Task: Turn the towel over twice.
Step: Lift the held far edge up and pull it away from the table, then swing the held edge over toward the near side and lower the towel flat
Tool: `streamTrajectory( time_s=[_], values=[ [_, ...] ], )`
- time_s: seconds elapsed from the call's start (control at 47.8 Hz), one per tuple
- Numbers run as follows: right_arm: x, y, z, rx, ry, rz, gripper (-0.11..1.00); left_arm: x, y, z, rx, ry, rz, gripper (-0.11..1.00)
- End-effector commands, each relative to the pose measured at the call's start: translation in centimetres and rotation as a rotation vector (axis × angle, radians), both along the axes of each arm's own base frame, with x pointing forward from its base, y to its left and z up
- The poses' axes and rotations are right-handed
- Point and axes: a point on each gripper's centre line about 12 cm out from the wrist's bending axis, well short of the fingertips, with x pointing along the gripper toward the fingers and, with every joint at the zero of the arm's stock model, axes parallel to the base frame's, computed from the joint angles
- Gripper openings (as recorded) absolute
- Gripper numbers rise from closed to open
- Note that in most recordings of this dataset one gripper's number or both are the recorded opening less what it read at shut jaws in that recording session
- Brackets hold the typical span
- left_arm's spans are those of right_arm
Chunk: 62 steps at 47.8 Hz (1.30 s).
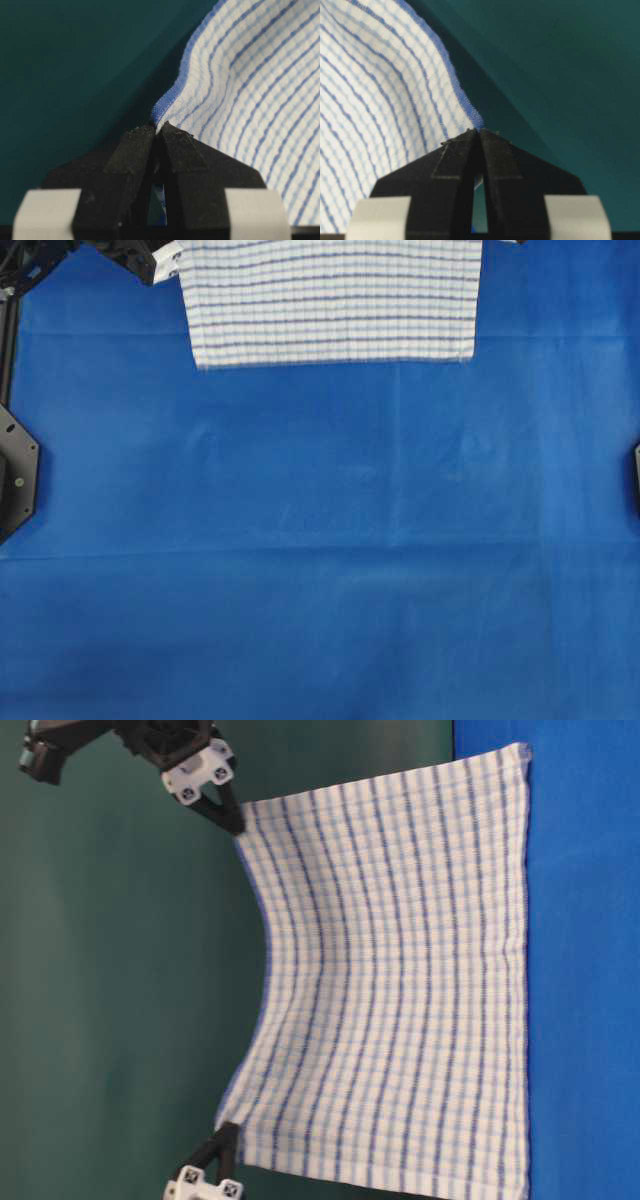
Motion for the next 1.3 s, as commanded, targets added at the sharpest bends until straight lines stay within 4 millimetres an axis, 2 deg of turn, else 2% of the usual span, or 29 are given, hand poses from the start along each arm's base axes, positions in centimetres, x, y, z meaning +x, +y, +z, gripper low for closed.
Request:
streamTrajectory(
  time_s=[0.0, 0.293, 0.482, 0.628, 0.817, 0.963, 1.277],
  values=[
    [-0.3, 0.3, 2.4, -0.043, -0.04, 0.001, 0.04, -0.1, -0.2, 2.2, 0.047, -0.058, -0.002, 0.01],
    [-1.0, 3.1, 4.5, -0.06, -0.063, 0.048, 0.04, -0.5, -2.6, 4.0, 0.086, -0.11, -0.054, 0.01],
    [-1.1, 5.5, 4.4, -0.036, -0.06, 0.096, 0.04, -1.1, -4.8, 4.0, 0.09, -0.121, -0.1, 0.01],
    [-1.2, 8.5, 3.9, 0.001, -0.046, 0.168, 0.04, -1.4, -7.1, 3.4, 0.063, -0.095, -0.165, 0.01],
    [-1.4, 13.5, 2.5, 0.072, -0.017, 0.305, 0.04, -1.0, -10.9, 1.2, -0.01, 0.008, -0.295, 0.01],
    [-1.8, 16.5, 0.8, 0.14, -0.008, 0.376, 0.04, -0.6, -13.9, -1.1, -0.054, 0.088, -0.411, 0.01],
    [-1.5, 22.2, -5.5, 0.342, 0.066, 0.493, 0.04, -0.3, -18.7, -6.1, -0.182, 0.204, -0.578, 0.01]
  ],
)
